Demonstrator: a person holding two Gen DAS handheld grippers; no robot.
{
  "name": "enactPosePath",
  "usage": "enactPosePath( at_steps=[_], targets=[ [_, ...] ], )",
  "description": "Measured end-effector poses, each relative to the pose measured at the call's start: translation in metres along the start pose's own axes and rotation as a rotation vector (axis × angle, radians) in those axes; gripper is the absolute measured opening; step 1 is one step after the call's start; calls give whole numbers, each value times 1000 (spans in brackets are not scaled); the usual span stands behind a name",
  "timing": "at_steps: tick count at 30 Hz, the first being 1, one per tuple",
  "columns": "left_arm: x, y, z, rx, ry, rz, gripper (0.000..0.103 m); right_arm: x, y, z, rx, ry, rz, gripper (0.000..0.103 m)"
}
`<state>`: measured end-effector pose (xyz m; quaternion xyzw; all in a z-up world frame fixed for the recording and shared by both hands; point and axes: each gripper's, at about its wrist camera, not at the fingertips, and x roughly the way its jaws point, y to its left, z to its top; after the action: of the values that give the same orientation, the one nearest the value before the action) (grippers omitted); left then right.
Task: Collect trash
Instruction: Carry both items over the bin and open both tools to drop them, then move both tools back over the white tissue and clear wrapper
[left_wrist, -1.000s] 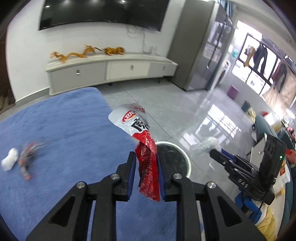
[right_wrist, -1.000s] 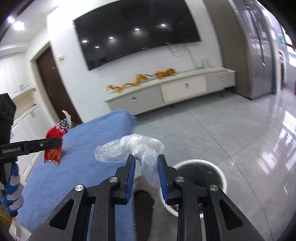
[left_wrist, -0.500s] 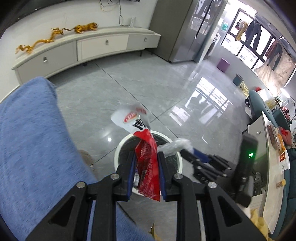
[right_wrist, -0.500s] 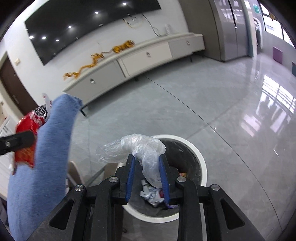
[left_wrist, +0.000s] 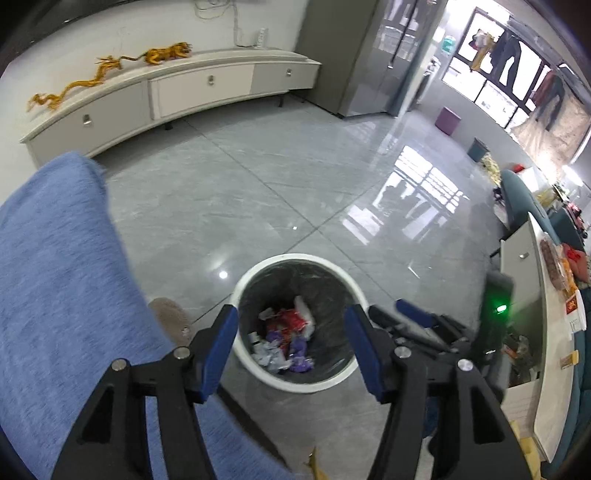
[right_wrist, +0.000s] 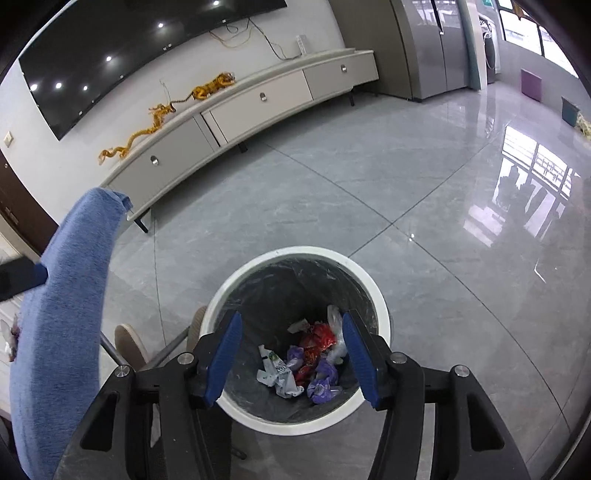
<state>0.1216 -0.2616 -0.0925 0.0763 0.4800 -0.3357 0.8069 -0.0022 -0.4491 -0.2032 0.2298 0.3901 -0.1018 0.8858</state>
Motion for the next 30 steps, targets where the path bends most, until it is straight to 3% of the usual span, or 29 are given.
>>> enactPosePath(
  at_steps=[13,19,21,23,30],
  targets=[
    [-122,69,-61,-104,-162,110,59,-78,95,-6,-146,-121,87,58],
    [-187,126,-114,-170,-236,176,61,-101,138,-16,-219,-147,137,60],
    [-207,148,-135,-194,-267,220,69,-105,149,-20,-231,-149,149,61],
    [-226,173,-157,-233,-295,254,70,-103,159,-22,-244,-142,154,61],
    [-283,246,-226,-300,-317,390,71,-100,198,-26,-328,-117,156,61]
  ],
)
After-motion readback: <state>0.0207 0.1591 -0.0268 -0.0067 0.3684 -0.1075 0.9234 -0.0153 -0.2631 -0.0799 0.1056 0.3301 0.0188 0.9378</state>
